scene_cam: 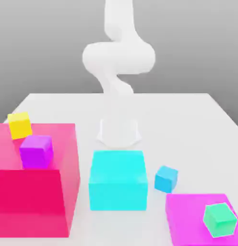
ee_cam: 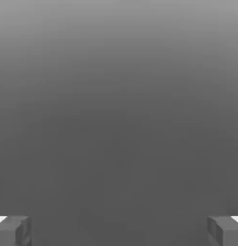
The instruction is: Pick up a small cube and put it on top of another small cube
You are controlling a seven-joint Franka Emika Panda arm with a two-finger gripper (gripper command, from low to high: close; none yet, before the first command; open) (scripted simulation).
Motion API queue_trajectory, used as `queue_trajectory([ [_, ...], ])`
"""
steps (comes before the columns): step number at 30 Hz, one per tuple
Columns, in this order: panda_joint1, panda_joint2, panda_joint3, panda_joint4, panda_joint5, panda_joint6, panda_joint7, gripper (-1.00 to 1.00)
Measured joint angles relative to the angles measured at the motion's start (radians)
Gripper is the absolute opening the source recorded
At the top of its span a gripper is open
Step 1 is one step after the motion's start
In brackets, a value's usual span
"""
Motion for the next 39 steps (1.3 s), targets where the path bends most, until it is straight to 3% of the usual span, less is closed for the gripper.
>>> queue_trajectory([
  [17,0.341,0.569,0.055,-0.562,0.028,0.477,-0.488,0.0],
  [24,0.406,0.907,0.018,-0.565,-0.044,0.747,-0.484,0.0],
  [25,0.417,0.94,0.007,-0.56,-0.045,0.774,-0.483,-1.0],
  [32,0.42,0.946,0.003,-0.559,-0.05,0.778,-0.479,-1.0],
  [39,0.4,0.719,0.037,-0.596,-0.002,0.588,-0.513,-1.0],
])
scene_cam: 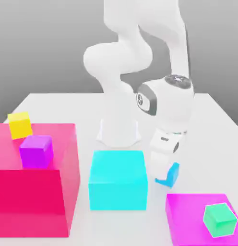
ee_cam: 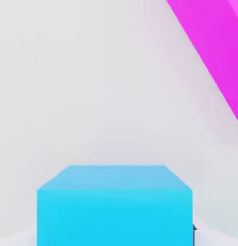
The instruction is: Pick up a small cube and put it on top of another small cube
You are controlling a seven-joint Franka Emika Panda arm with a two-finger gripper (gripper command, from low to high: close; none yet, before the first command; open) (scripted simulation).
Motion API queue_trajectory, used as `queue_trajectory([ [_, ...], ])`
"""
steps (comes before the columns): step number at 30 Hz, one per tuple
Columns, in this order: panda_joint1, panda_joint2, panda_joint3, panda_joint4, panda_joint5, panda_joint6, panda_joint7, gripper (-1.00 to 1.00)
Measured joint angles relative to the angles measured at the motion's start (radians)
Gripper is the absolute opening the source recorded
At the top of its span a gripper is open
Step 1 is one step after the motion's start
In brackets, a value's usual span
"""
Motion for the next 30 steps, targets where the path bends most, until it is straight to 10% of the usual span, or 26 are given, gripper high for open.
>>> queue_trajectory([
  [23,-0.656,-0.426,-0.427,0.53,-0.169,-0.934,0.171,-1.0],
  [28,-0.694,-0.407,-0.442,0.435,-0.186,-0.819,0.215,-1.0],
  [29,-0.695,-0.398,-0.445,0.419,-0.187,-0.793,0.215,1.0],
  [30,-0.695,-0.398,-0.445,0.419,-0.187,-0.793,0.215,1.0],
])
